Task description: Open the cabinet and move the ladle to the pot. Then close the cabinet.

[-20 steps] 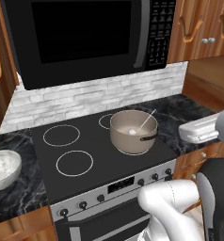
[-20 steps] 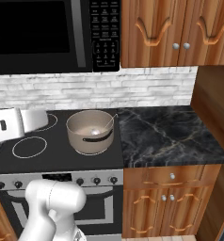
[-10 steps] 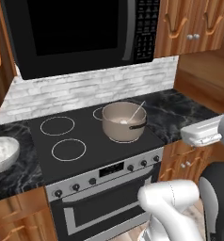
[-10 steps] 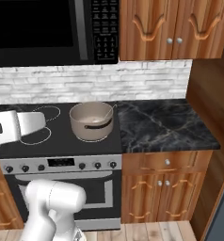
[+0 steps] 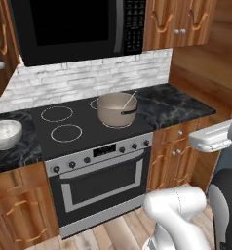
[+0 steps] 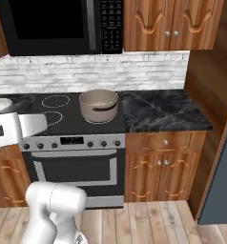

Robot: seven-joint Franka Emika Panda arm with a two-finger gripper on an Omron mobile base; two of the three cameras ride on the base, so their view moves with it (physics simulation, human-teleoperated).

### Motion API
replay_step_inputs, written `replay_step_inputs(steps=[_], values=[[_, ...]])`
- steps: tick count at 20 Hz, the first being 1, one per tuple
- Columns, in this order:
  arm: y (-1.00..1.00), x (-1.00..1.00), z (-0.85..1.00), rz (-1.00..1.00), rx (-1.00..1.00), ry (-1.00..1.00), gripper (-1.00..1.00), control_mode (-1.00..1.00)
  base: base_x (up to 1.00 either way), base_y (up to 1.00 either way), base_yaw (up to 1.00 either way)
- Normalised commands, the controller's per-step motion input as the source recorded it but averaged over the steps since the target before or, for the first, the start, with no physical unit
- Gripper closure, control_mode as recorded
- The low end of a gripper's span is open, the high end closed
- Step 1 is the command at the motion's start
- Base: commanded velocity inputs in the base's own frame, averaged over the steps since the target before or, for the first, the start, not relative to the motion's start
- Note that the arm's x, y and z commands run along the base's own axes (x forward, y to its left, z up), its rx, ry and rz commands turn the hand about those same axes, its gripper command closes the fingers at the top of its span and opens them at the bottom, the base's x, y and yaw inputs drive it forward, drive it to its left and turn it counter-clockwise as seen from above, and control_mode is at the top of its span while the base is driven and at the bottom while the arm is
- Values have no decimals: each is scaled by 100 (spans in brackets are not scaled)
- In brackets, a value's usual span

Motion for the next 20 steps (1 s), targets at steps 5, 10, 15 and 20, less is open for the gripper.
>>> replay_step_inputs(steps=[5,10,15,20], values=[[0,0,0,0,0,0,-100,100,-50,63,2],[0,0,0,0,0,0,-100,100,-27,87,1],[0,0,0,0,0,0,-100,100,-4,88,1],[0,0,0,0,0,0,-100,100,0,82,0]])
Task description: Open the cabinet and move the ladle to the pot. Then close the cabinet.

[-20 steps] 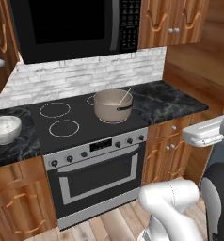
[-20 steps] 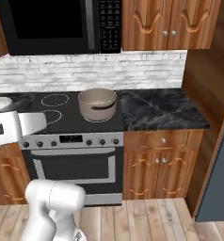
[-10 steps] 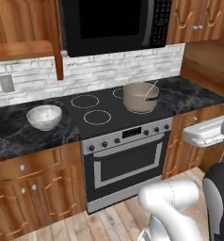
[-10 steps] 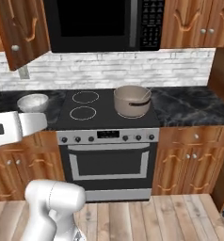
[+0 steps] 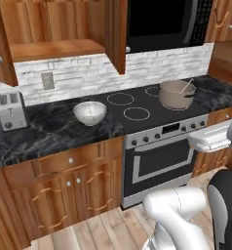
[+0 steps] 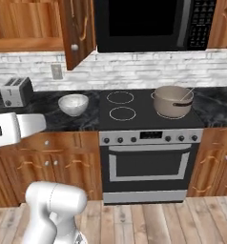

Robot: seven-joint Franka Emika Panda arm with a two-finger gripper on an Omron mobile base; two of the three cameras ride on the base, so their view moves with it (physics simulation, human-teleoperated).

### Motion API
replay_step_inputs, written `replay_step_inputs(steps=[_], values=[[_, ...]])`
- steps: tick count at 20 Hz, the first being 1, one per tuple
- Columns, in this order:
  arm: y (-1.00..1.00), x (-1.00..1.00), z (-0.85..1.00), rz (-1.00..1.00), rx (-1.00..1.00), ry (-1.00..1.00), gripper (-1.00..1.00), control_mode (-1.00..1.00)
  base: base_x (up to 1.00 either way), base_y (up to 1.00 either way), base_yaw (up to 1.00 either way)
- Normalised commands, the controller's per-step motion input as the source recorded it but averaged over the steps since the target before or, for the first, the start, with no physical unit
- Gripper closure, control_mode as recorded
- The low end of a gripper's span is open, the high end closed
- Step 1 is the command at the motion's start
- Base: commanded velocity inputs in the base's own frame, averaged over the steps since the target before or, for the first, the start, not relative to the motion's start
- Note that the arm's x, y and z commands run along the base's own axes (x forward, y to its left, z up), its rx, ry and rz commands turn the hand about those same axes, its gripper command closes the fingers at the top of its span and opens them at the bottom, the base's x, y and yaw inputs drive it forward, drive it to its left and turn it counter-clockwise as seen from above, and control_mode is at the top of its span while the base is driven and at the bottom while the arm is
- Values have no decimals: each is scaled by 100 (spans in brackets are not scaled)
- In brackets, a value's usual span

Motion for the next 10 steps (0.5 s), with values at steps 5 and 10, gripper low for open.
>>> replay_step_inputs(steps=[5,10], values=[[0,0,0,0,0,0,-100,100,17,68,1],[0,0,0,0,0,0,-100,100,58,58,0]])
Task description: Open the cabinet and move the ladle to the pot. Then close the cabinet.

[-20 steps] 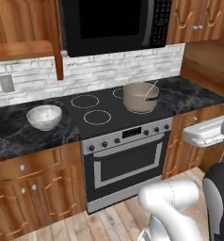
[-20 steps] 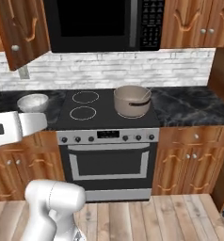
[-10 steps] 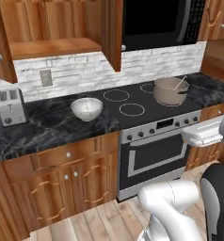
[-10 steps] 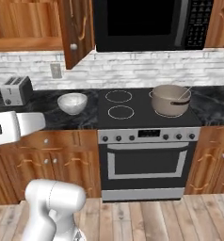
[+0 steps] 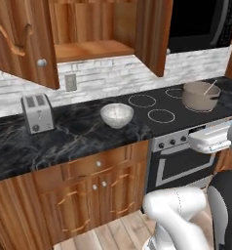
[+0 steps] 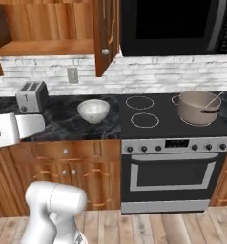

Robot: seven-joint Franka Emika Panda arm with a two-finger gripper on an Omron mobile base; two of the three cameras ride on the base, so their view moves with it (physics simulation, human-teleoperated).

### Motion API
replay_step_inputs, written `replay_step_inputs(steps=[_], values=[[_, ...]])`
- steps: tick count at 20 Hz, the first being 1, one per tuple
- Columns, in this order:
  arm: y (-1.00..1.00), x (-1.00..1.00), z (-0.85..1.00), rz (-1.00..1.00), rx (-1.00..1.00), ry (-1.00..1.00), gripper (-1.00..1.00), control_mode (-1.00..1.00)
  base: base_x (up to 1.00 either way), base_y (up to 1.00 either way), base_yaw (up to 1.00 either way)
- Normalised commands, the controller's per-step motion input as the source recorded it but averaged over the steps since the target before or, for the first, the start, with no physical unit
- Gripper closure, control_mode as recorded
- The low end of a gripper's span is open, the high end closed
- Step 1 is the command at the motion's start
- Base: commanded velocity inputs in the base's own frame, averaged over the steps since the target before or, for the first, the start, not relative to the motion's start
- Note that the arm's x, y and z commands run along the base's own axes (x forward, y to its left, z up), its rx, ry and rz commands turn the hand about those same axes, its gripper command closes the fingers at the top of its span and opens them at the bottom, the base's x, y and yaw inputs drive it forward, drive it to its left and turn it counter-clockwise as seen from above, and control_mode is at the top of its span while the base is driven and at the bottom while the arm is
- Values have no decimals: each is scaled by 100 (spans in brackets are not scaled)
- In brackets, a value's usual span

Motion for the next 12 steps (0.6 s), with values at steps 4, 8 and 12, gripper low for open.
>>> replay_step_inputs(steps=[4,8,12], values=[[0,0,0,0,0,0,-100,100,74,48,5],[0,0,0,0,0,0,-100,100,60,30,20],[0,0,0,0,0,0,-100,100,23,36,21]])
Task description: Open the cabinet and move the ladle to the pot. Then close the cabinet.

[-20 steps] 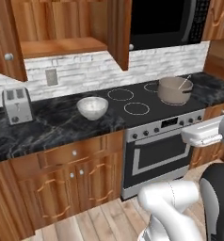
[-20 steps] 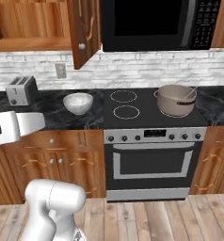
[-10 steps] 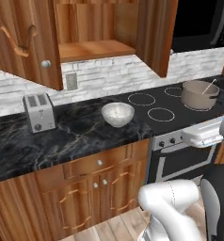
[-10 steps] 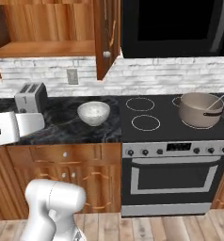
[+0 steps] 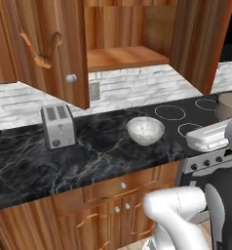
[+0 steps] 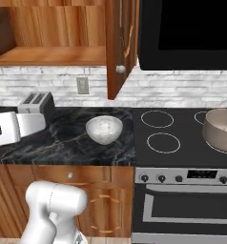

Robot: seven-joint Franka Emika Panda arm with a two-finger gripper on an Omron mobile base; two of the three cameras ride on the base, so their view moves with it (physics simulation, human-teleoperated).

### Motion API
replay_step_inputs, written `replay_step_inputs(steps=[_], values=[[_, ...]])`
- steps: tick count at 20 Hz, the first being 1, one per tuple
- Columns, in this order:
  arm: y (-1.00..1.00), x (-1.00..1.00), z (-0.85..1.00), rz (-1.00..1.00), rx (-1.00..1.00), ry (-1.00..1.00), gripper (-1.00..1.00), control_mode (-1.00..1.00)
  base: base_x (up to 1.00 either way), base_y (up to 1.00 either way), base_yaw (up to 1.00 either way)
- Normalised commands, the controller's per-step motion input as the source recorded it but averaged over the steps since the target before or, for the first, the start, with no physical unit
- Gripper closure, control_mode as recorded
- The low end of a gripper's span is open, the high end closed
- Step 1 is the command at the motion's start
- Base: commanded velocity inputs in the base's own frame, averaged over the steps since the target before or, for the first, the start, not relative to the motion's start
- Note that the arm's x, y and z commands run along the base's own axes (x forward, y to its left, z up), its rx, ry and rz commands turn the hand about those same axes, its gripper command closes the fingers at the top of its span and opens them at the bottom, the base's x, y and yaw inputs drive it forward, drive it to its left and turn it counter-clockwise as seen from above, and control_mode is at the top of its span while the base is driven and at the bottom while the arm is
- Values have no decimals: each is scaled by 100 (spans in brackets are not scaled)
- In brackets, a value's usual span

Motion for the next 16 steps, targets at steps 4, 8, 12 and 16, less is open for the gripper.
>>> replay_step_inputs(steps=[4,8,12,16], values=[[0,0,0,0,0,0,-100,100,19,20,21],[0,0,0,0,0,0,-100,100,24,9,19],[0,0,0,0,0,0,-100,100,42,12,15],[0,0,0,0,0,0,-100,100,50,3,10]])
